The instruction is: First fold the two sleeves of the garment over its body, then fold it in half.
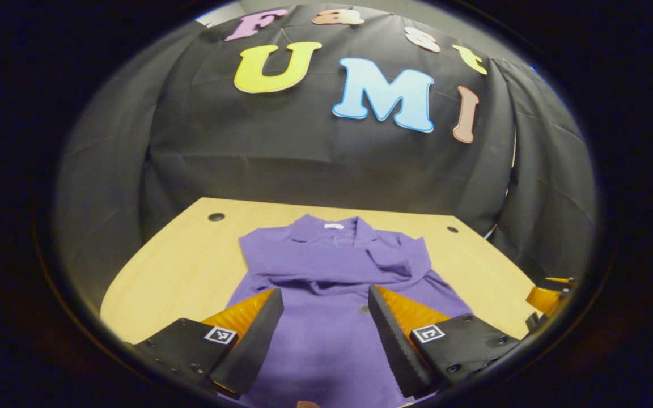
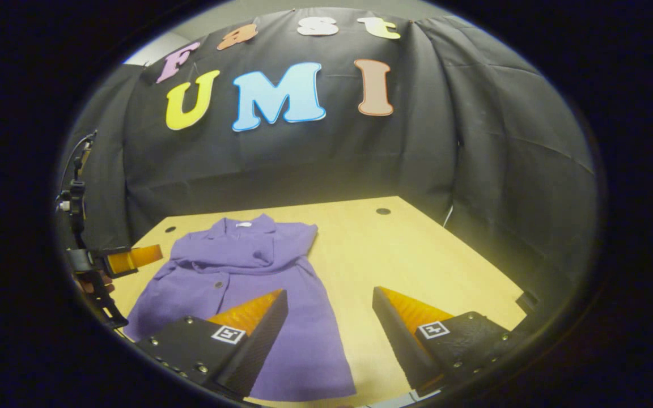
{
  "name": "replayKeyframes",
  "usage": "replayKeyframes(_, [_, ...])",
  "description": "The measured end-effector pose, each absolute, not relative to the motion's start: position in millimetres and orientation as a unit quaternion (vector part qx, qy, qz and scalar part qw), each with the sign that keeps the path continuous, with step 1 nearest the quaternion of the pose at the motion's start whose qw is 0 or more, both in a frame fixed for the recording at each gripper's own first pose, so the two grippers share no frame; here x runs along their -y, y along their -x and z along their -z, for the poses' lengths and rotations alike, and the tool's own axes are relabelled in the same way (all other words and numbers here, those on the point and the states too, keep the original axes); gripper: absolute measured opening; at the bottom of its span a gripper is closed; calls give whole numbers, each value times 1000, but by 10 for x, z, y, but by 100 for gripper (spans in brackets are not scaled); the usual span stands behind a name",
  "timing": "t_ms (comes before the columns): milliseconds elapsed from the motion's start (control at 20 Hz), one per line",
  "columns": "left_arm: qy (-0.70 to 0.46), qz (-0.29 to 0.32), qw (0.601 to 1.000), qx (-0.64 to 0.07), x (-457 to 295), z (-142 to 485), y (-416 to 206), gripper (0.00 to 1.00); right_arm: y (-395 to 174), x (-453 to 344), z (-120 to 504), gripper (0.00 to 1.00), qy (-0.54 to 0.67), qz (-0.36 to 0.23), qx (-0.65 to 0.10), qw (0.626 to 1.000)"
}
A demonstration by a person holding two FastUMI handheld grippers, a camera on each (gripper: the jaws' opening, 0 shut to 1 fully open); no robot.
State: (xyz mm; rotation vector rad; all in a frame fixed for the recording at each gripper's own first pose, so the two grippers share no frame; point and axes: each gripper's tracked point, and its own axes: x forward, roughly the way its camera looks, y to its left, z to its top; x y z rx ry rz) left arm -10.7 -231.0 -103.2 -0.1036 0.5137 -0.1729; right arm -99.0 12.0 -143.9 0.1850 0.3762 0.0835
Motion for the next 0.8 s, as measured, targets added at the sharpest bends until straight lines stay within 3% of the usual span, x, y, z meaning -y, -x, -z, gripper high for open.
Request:
replayKeyframes(100, [50, 80, 961, -261, 2092, 1096, 315, 99, 1092, -205, 1544, 95, -87, -42, -196, 976])
replayKeyframes(200, [52, 74, 960, -265, 1880, 1154, 513, 94, 1163, -289, 1633, 95, -84, -42, -206, 974])
replayKeyframes(800, [22, 56, 934, -352, 962, 1941, 1556, 94, 1461, -431, 2249, 95, -91, -32, -293, 951])
